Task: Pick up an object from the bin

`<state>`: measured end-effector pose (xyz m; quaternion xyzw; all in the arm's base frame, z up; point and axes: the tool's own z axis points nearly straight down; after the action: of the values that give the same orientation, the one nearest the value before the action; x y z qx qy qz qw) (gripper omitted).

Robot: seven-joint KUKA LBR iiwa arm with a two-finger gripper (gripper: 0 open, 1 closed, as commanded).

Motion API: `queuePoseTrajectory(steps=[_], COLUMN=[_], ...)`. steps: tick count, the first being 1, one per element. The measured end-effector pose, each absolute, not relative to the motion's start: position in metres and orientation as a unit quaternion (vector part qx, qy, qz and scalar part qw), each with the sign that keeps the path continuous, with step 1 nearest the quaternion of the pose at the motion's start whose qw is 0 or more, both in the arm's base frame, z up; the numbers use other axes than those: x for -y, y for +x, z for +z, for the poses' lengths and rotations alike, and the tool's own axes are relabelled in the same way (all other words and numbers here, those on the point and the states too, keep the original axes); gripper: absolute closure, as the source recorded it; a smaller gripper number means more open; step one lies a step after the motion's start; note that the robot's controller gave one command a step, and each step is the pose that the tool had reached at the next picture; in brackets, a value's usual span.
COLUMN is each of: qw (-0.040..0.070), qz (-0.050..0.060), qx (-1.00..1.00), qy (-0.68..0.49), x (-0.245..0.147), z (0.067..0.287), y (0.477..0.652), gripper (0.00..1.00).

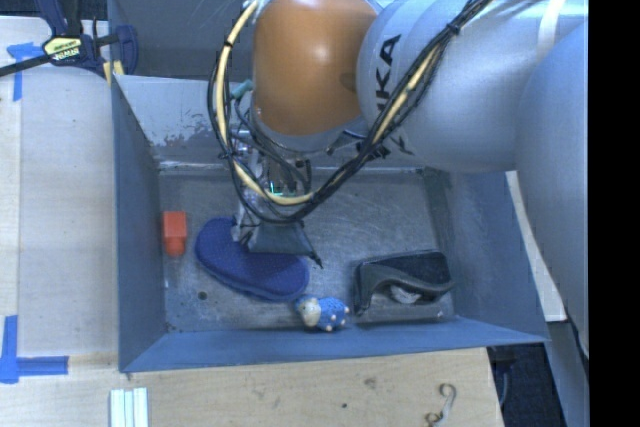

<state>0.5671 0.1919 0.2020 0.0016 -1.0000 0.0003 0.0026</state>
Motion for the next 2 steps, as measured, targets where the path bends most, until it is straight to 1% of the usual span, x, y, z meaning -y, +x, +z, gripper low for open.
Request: queuePoseTrajectory(steps=[1, 2], qw=[0.002, 0.0], qz=[0.0, -0.001], qx=[0.972, 0.978], qy=[0.237, 0.209], x=[-0.18, -0.176], z=[0.102, 0.072], y=[0.53, 0.547], gripper=[0.0, 0.0])
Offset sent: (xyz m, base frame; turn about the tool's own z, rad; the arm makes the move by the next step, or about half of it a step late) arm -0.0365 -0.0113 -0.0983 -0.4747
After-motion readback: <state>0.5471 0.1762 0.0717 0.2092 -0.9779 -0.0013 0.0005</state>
